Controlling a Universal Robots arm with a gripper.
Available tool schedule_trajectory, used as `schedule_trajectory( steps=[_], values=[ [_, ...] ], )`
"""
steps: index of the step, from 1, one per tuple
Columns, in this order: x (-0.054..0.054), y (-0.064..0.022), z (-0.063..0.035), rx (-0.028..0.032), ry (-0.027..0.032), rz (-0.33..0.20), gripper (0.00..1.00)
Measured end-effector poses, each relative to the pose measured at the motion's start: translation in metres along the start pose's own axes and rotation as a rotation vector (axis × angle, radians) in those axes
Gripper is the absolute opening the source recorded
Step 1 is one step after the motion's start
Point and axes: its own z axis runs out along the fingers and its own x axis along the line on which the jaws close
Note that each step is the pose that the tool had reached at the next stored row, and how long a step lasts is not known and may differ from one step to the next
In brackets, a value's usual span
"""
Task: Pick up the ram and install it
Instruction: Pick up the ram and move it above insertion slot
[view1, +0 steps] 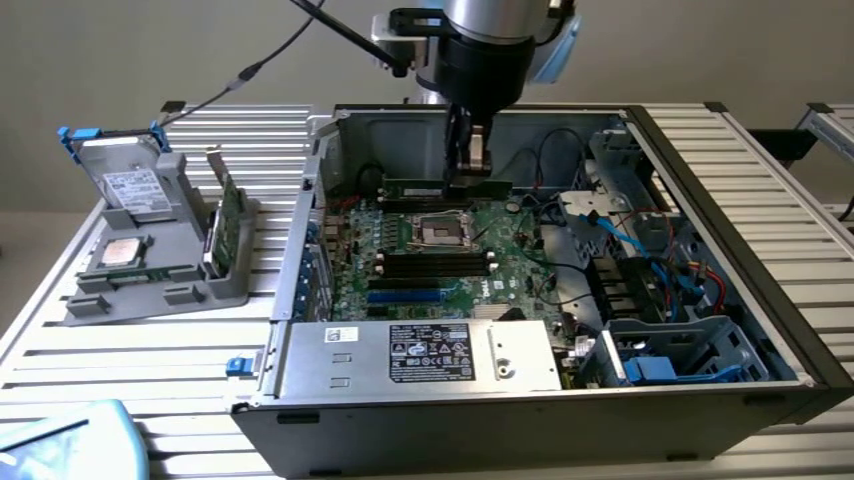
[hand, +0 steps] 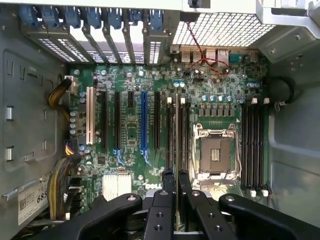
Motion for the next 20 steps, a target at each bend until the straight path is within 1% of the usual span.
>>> schedule_trajectory(
  steps=[4, 6, 12, 14, 18, 19, 20],
  values=[
    [0.000, -0.0016, 0.0072, 0.0029, -0.0034, 0.041, 0.15],
    [-0.001, -0.0022, 0.0108, 0.0034, -0.0036, 0.049, 0.15],
    [-0.013, -0.0029, 0.0226, 0.0034, -0.0035, 0.051, 0.15],
    [-0.016, -0.0030, 0.0250, 0.0034, 0.0023, 0.052, 0.15],
    [-0.017, -0.0033, 0.0284, 0.0043, 0.0143, 0.052, 0.15],
    [-0.017, -0.0033, 0.0286, 0.0043, 0.0160, 0.053, 0.15],
    [-0.017, -0.0033, 0.0286, 0.0043, 0.0160, 0.053, 0.15]
  ],
)
